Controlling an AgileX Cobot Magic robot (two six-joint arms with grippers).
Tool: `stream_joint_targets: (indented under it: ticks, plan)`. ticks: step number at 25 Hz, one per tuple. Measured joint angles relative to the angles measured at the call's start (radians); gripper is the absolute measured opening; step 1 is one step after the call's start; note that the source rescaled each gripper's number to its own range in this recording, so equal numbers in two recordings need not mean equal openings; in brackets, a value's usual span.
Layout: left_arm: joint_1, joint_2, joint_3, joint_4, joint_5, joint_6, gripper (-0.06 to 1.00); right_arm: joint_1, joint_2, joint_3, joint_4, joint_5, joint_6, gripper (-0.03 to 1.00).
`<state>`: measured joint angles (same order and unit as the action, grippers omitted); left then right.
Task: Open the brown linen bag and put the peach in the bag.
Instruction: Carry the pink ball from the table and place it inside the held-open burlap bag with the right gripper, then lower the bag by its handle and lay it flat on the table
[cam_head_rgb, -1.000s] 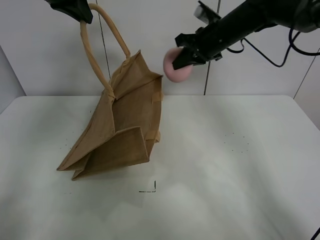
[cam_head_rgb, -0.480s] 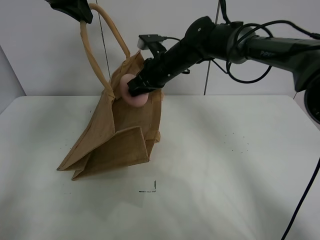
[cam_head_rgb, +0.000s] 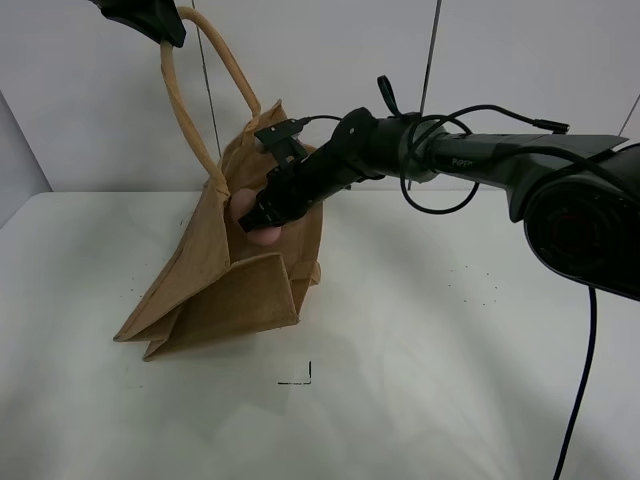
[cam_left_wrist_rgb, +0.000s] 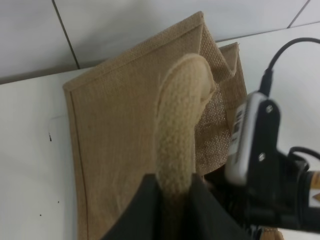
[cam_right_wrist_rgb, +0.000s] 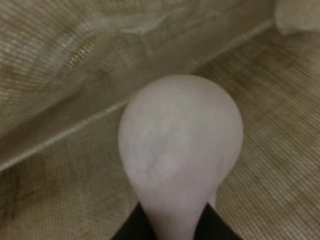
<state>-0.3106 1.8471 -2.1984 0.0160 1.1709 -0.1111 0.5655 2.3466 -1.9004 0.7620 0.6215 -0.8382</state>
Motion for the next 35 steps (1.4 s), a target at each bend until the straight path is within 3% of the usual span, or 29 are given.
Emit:
stream_joint_targets:
  ticks: [2, 6, 8, 14, 18, 21, 24, 28, 35]
  plan:
    - [0.0, 0.0, 0.0, 0.0, 0.0, 0.0, 0.0, 0.017, 0.0, 0.0, -0.002, -0.012, -0.02, 0.21]
    - [0.0, 0.0, 0.0, 0.0, 0.0, 0.0, 0.0, 0.037, 0.0, -0.001, -0.025, -0.02, -0.021, 0.81]
    - [0.0, 0.0, 0.0, 0.0, 0.0, 0.0, 0.0, 0.037, -0.001, -0.001, -0.041, -0.022, -0.001, 0.93]
    - [0.0, 0.0, 0.0, -0.002, 0.0, 0.0, 0.0, 0.035, -0.062, -0.001, -0.246, 0.112, 0.216, 1.0]
    - [0.0, 0.0, 0.0, -0.002, 0.0, 0.0, 0.0, 0.027, -0.165, -0.001, -0.49, 0.275, 0.491, 1.0]
    - [0.0, 0.0, 0.0, -0.002, 0.0, 0.0, 0.0, 0.006, -0.204, -0.006, -0.618, 0.387, 0.644, 1.0]
    - [0.0, 0.0, 0.0, -0.002, 0.0, 0.0, 0.0, -0.04, -0.207, -0.006, -0.655, 0.456, 0.716, 1.0]
    - [0.0, 0.0, 0.0, -0.002, 0.0, 0.0, 0.0, -0.13, -0.207, -0.006, -0.66, 0.475, 0.753, 1.0]
    - [0.0, 0.0, 0.0, -0.002, 0.0, 0.0, 0.0, -0.371, -0.207, -0.006, -0.668, 0.504, 0.803, 1.0]
